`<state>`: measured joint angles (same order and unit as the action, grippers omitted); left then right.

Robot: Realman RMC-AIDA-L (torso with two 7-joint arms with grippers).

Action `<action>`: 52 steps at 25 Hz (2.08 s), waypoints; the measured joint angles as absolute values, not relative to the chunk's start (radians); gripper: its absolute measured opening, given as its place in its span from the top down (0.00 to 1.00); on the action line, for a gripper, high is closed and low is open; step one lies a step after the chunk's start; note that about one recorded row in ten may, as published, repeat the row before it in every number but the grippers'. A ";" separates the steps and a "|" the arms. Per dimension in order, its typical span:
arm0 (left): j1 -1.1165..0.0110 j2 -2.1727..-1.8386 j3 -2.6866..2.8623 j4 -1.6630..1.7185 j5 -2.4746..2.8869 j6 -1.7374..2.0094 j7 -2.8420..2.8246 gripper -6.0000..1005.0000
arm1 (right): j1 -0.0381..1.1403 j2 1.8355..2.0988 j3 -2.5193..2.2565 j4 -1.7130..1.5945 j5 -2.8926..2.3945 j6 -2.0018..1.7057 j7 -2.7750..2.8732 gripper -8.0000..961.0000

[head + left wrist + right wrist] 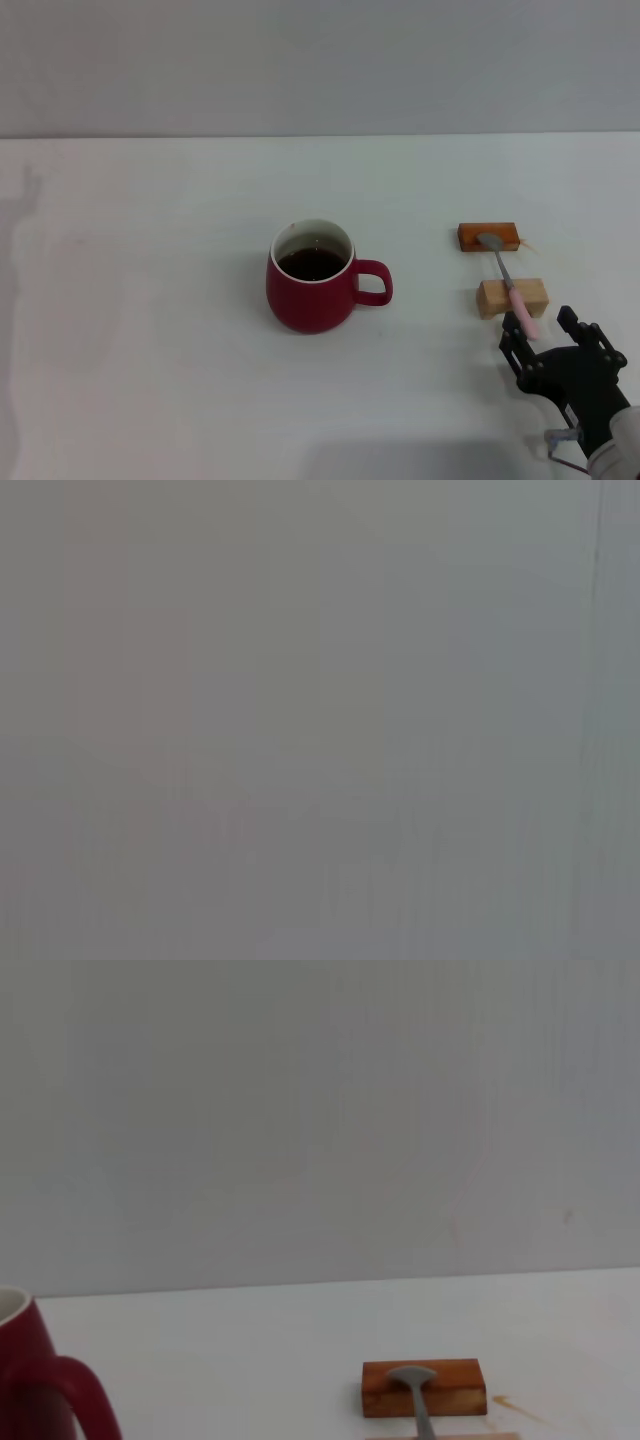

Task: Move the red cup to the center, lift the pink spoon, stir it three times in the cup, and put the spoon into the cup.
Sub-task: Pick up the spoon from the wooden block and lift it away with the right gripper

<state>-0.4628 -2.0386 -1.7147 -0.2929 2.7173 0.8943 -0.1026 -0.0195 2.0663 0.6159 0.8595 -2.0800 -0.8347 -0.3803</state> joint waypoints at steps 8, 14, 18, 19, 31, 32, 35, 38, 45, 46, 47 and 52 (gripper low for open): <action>-0.478 -2.039 -1.723 -0.287 2.716 0.890 -0.080 0.17 | 0.015 2.065 0.642 0.852 -2.080 -0.790 -0.379 0.32; -0.484 -2.039 -1.744 -0.287 2.716 0.889 -0.078 0.17 | 0.035 2.057 0.647 0.850 -2.080 -0.771 -0.373 0.32; -0.486 -2.038 -1.746 -0.287 2.716 0.887 -0.078 0.17 | 0.036 2.057 0.651 0.850 -2.080 -0.770 -0.367 0.32; -0.486 -2.038 -1.746 -0.287 2.716 0.887 -0.078 0.17 | 0.036 2.057 0.651 0.850 -2.080 -0.770 -0.367 0.32; -0.489 -2.037 -1.746 -0.287 2.718 0.885 -0.078 0.17 | 0.034 2.060 0.653 0.850 -2.083 -0.770 -0.367 0.34; -0.489 -2.038 -1.746 -0.287 2.718 0.885 -0.078 0.17 | 0.034 2.060 0.651 0.850 -2.083 -0.770 -0.367 0.34; -0.488 -2.038 -1.746 -0.287 2.719 0.885 -0.078 0.17 | 0.033 2.060 0.647 0.850 -2.083 -0.770 -0.367 0.35; -0.488 -2.039 -1.746 -0.287 2.720 0.885 -0.078 0.17 | 0.029 2.059 0.646 0.850 -2.083 -0.770 -0.367 0.36; -0.483 -2.040 -1.746 -0.287 2.721 0.888 -0.078 0.17 | 0.017 2.063 0.646 0.850 -2.084 -0.773 -0.367 0.38; -0.482 -2.040 -1.746 -0.287 2.721 0.889 -0.078 0.17 | 0.015 2.064 0.645 0.850 -2.086 -0.777 -0.367 0.38; -0.482 -2.040 -1.746 -0.287 2.721 0.889 -0.078 0.17 | 0.015 2.064 0.645 0.850 -2.086 -0.777 -0.367 0.38; -0.475 -2.042 -1.746 -0.288 2.721 0.891 -0.078 0.17 | 0.012 2.066 0.643 0.850 -2.088 -0.779 -0.367 0.40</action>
<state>-0.4748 -2.0416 -1.7455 -0.2885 2.7213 0.8913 -0.0782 0.0124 2.0656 0.6428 0.8505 -2.0875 -0.7790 -0.3668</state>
